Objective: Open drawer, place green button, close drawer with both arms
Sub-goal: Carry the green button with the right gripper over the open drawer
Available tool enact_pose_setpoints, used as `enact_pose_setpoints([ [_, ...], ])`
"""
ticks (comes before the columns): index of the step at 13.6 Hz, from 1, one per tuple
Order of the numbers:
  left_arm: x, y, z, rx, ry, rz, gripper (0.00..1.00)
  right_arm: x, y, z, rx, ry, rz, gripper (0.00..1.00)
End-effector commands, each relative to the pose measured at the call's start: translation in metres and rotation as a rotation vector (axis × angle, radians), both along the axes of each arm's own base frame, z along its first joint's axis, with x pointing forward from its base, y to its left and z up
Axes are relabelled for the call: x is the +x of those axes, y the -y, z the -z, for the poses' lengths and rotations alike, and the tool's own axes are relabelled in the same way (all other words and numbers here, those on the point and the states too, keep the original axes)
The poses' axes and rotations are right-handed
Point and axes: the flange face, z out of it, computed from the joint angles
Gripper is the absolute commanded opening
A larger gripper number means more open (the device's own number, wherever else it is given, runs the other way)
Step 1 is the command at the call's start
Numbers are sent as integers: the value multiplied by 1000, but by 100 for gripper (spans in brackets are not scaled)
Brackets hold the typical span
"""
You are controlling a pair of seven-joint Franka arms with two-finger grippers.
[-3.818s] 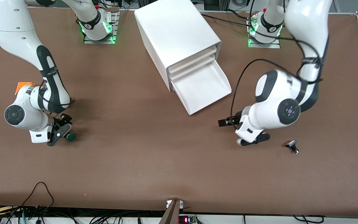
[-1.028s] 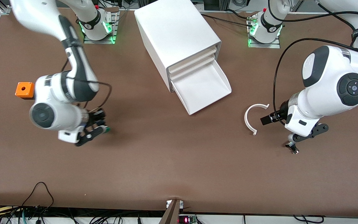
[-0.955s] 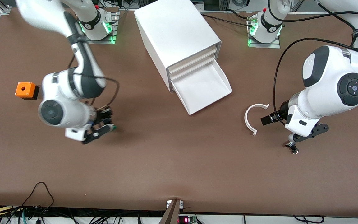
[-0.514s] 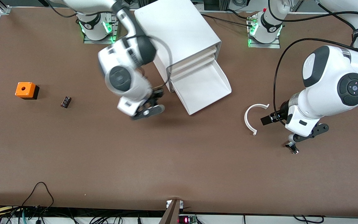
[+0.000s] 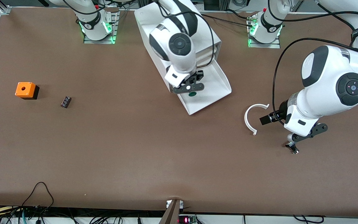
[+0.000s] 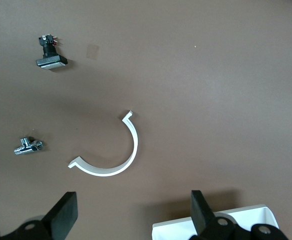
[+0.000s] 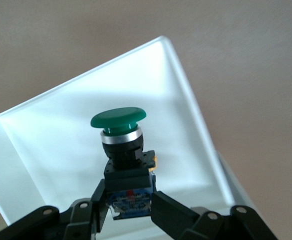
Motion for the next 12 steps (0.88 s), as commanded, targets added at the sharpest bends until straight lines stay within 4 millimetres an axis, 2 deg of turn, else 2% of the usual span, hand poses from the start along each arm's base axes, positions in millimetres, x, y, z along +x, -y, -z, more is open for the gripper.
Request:
enact_pose_setpoints([
  [1, -5, 0, -7, 23, 2, -1, 99, -6, -19, 20, -3, 34, 35, 0],
  [5, -5, 1, -5, 26, 1, 1, 99, -23, -32, 47, -43, 39, 38, 0],
  [7, -5, 1, -5, 26, 1, 1, 99, -31, -38, 64, -55, 51, 45, 5],
  [8, -5, 1, -3, 27, -2, 1, 100, -33, -39, 69, -58, 51, 42, 19],
  [9, -5, 2, -3, 26, -2, 2, 99, -32, -38, 73, -62, 51, 44, 54],
  [10, -5, 1, -3, 27, -2, 1, 100, -29, -36, 73, -63, 54, 48, 81],
  [11, -5, 1, -3, 27, -2, 1, 99, -24, -35, 66, -57, 61, 51, 100],
  [12, -5, 2, -3, 26, -1, 2, 100, -10, -25, 56, -62, 72, 67, 100],
])
